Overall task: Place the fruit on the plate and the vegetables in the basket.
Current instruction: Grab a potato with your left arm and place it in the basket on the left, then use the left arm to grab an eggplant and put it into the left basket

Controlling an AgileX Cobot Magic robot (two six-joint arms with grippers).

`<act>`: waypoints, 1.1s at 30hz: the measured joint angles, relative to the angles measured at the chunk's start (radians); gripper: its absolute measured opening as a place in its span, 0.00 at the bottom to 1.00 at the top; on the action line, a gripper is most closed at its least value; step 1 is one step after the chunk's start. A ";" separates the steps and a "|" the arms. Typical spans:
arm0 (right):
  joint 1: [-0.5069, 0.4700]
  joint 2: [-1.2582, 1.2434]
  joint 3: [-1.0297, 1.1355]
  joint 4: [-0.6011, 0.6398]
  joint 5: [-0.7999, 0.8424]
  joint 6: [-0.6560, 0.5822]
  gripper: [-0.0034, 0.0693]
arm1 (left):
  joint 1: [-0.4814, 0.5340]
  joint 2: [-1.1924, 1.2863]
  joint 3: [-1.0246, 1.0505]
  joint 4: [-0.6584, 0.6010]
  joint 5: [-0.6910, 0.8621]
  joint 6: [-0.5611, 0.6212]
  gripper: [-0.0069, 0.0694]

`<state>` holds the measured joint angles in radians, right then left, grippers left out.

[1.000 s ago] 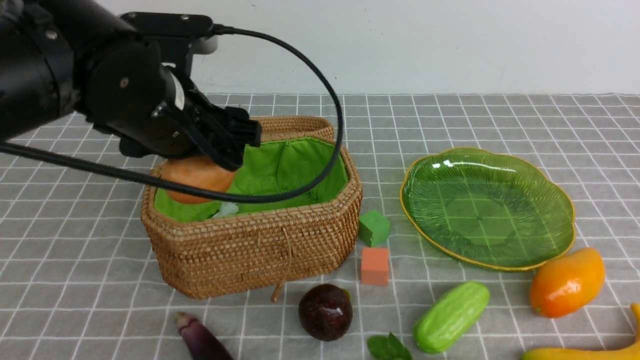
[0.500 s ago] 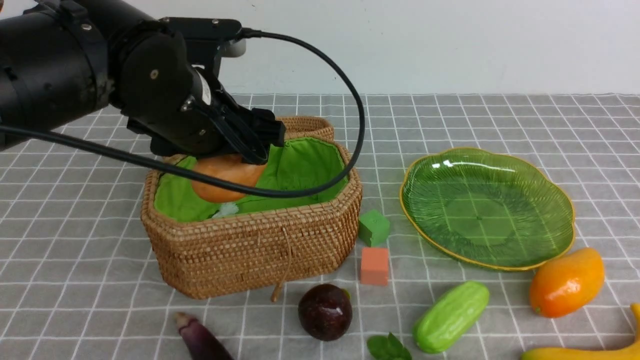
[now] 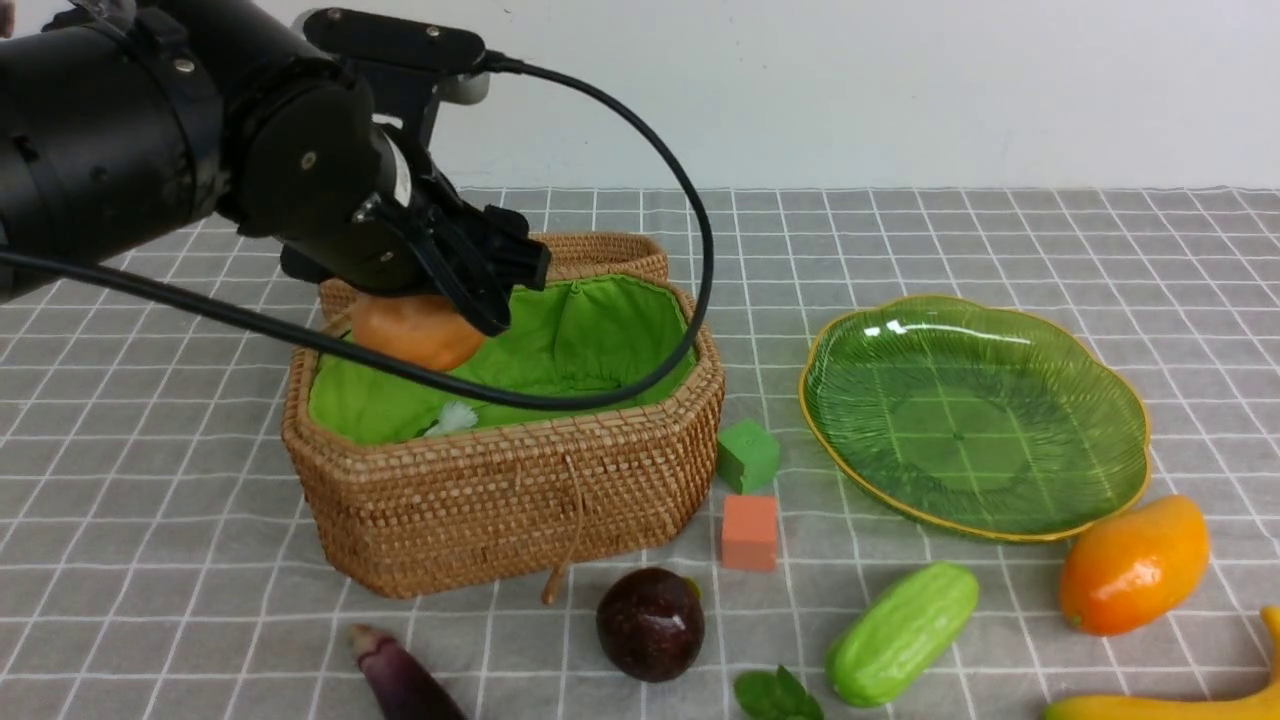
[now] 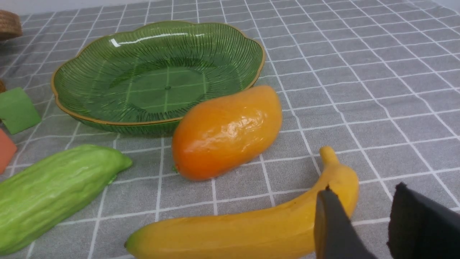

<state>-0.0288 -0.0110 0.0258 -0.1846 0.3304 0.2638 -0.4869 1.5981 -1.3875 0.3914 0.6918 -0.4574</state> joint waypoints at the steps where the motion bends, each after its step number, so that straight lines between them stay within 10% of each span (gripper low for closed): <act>1: 0.000 0.000 0.000 0.000 0.000 0.000 0.38 | 0.000 0.000 0.000 0.014 -0.012 -0.013 0.91; 15: 0.000 0.000 0.000 0.000 0.000 0.000 0.38 | 0.000 -0.002 0.000 0.060 -0.060 -0.088 0.97; 26: 0.000 0.000 0.000 0.000 0.000 0.000 0.38 | 0.000 -0.178 0.057 -0.155 0.394 -0.100 0.76; 33: 0.000 0.000 0.000 0.000 0.000 0.000 0.38 | 0.000 -0.264 0.368 -0.279 0.281 -0.453 0.70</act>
<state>-0.0288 -0.0110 0.0258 -0.1846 0.3304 0.2638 -0.4869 1.3337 -1.0191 0.1125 0.9730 -0.9107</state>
